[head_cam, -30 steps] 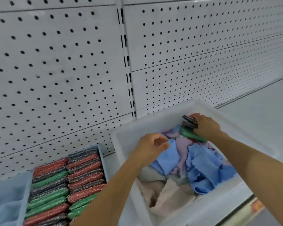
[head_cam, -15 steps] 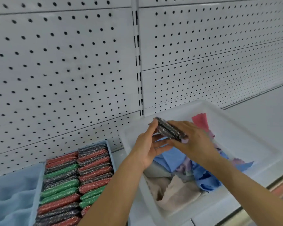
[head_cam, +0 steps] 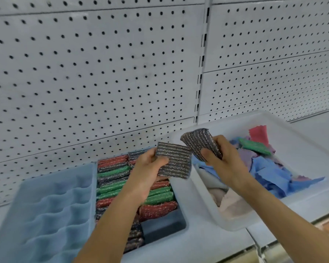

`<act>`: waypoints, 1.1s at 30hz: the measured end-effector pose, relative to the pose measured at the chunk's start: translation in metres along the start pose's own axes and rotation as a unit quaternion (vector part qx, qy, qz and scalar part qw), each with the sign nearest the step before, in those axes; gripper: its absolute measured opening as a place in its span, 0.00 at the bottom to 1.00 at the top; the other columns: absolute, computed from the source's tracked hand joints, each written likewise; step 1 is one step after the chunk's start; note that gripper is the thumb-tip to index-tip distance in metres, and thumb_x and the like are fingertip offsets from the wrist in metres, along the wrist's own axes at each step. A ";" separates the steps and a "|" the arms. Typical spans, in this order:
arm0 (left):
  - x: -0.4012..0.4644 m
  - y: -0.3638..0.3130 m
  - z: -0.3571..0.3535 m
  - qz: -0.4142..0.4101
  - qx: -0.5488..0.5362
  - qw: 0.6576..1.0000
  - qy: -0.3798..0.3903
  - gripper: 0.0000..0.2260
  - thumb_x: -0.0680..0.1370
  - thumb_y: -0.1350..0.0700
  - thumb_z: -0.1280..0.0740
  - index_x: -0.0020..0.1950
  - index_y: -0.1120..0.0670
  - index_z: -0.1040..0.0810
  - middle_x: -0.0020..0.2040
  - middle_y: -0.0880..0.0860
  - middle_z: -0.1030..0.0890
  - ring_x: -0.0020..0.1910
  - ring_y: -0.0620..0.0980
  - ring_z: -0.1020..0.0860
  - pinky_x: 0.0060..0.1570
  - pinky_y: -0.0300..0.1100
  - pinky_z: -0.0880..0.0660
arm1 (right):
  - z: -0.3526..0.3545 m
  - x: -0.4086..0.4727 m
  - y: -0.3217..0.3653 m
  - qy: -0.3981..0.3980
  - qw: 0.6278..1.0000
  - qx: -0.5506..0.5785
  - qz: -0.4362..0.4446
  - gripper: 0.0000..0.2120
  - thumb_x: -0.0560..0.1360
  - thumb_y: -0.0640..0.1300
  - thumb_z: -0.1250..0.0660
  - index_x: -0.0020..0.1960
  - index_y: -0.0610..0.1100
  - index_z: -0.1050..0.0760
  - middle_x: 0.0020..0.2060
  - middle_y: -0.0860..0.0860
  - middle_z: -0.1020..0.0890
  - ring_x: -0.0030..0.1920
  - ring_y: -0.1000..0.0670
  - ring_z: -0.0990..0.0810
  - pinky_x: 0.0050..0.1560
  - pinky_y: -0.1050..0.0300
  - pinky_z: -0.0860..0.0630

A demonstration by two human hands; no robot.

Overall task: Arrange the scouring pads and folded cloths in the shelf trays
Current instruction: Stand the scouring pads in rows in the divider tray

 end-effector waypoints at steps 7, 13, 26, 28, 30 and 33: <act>-0.033 0.000 0.083 -0.059 0.024 0.982 -0.180 0.07 0.78 0.60 0.35 0.52 0.48 0.22 0.46 0.45 0.16 0.48 0.48 0.19 0.54 0.49 0.24 | -0.040 -0.028 0.024 0.156 0.987 0.004 0.031 0.06 0.73 0.40 0.30 0.44 0.40 0.27 0.36 0.45 0.25 0.38 0.55 0.28 0.43 0.55 0.28; -0.051 0.010 0.122 -0.065 -0.015 0.971 -0.231 0.15 0.77 0.61 0.34 0.60 0.46 0.25 0.53 0.51 0.18 0.50 0.51 0.19 0.55 0.54 0.22 | -0.094 -0.069 0.042 0.333 0.874 -0.301 0.187 0.09 0.74 0.49 0.30 0.54 0.52 0.20 0.47 0.59 0.24 0.50 0.58 0.28 0.50 0.63 0.31; -0.081 0.011 0.125 -0.089 0.053 0.981 -0.166 0.12 0.73 0.58 0.26 0.52 0.44 0.21 0.46 0.49 0.18 0.44 0.50 0.20 0.47 0.45 0.20 | -0.143 -0.090 0.011 0.285 0.785 -0.488 0.253 0.20 0.49 0.48 0.17 0.36 0.50 0.23 0.33 0.55 0.22 0.35 0.51 0.22 0.24 0.59 0.32; -0.083 0.011 0.119 -0.097 0.089 0.982 -0.135 0.12 0.71 0.57 0.24 0.50 0.43 0.20 0.42 0.49 0.20 0.41 0.51 0.22 0.47 0.42 0.22 | -0.132 -0.083 0.013 0.274 0.830 -0.432 0.221 0.18 0.61 0.57 0.21 0.46 0.52 0.21 0.44 0.56 0.24 0.45 0.53 0.24 0.35 0.58 0.32; -0.084 0.011 0.113 -0.105 0.133 0.980 -0.106 0.13 0.70 0.55 0.24 0.49 0.41 0.21 0.45 0.52 0.19 0.44 0.52 0.21 0.47 0.39 0.23 | -0.106 -0.073 0.014 0.254 0.908 -0.313 0.114 0.19 0.66 0.63 0.27 0.52 0.56 0.23 0.44 0.60 0.26 0.44 0.59 0.26 0.41 0.63 0.32; -0.084 0.009 0.095 -0.124 0.208 0.969 -0.051 0.13 0.70 0.55 0.23 0.49 0.41 0.21 0.44 0.50 0.20 0.41 0.46 0.22 0.43 0.34 0.24 | -0.071 -0.062 0.036 0.190 0.975 -0.090 0.067 0.20 0.66 0.67 0.32 0.55 0.63 0.25 0.43 0.61 0.24 0.41 0.58 0.24 0.40 0.65 0.27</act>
Point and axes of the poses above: each hand's wrist, its own x-axis towards the middle knuckle, its own z-axis out of the back of the hand, y = z × x, the point moved 5 cm from there along x, towards the middle knuckle
